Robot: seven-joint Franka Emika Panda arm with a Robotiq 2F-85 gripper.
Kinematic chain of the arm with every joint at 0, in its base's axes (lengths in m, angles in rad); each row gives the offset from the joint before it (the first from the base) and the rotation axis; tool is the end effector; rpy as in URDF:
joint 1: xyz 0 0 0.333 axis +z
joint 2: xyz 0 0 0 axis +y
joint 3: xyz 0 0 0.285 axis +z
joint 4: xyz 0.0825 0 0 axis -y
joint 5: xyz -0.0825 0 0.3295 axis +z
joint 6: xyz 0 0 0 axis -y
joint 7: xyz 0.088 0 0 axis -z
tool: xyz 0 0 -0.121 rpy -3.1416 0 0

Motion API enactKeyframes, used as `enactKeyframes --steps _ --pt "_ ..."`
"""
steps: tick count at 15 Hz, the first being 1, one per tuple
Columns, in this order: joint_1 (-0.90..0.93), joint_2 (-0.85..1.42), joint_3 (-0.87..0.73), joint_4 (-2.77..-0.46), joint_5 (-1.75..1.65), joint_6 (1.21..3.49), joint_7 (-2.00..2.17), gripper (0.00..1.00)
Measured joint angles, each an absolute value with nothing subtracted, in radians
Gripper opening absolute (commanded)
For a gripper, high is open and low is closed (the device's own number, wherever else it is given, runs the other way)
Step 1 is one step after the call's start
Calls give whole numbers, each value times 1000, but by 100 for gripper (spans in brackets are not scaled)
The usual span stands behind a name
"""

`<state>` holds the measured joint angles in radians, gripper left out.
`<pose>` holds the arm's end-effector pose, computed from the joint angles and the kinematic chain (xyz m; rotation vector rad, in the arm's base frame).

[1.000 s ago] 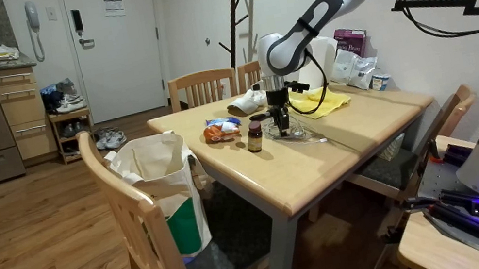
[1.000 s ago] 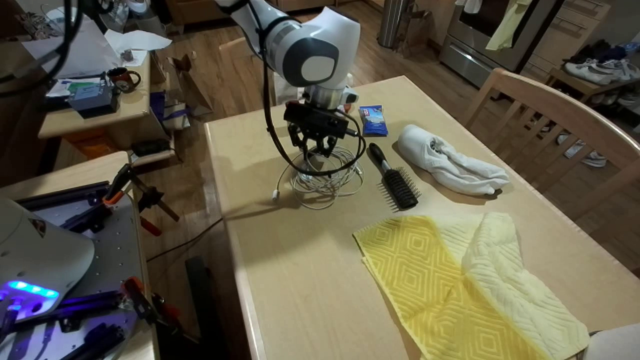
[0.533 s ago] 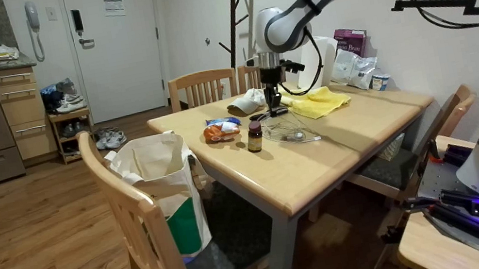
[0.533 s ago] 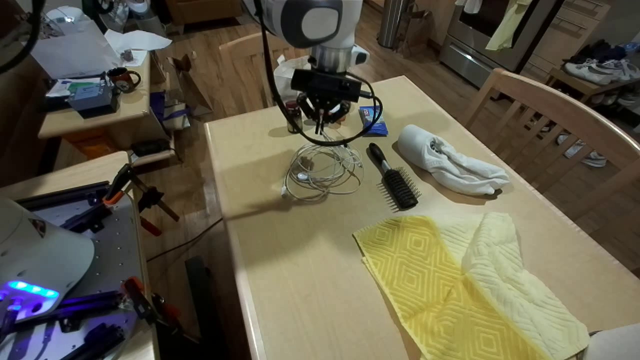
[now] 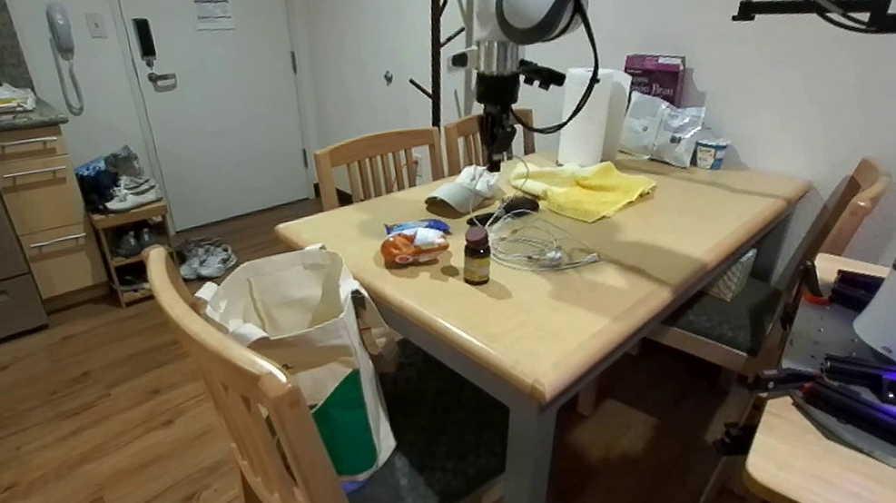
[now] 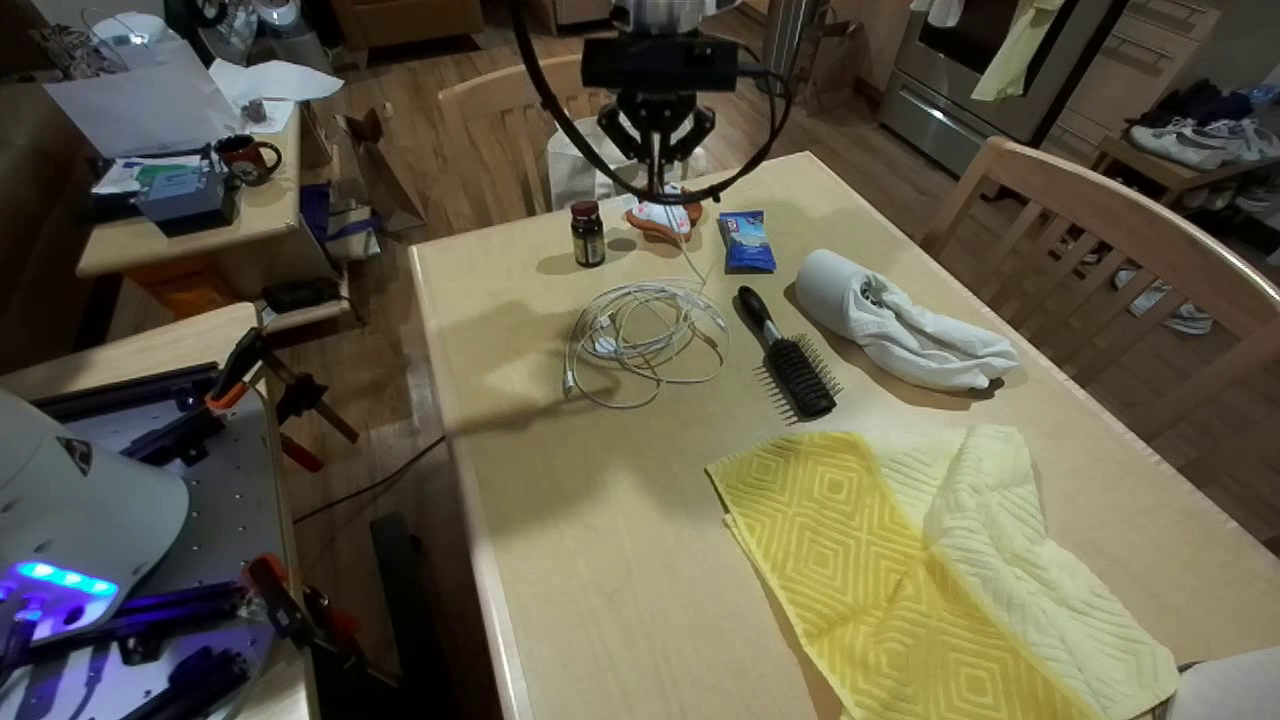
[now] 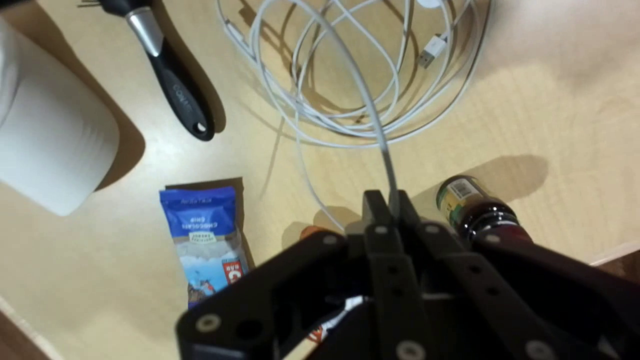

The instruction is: Put the charger into the bag on the chair.

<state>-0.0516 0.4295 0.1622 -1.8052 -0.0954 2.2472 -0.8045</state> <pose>0.5912 0.0553 0.3027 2.7749 1.4429 0.0244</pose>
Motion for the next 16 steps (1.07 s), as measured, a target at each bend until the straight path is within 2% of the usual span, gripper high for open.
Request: enactKeyframes --steps 10,11,13,16 --pt "-36 337 162 -1849 -95 2257 -816 7" --pt "-36 337 162 -1849 -95 2257 -816 32" --pt "-35 337 160 -1849 -95 2257 -816 38" --pt "-15 339 140 -1849 -128 2251 -799 58"
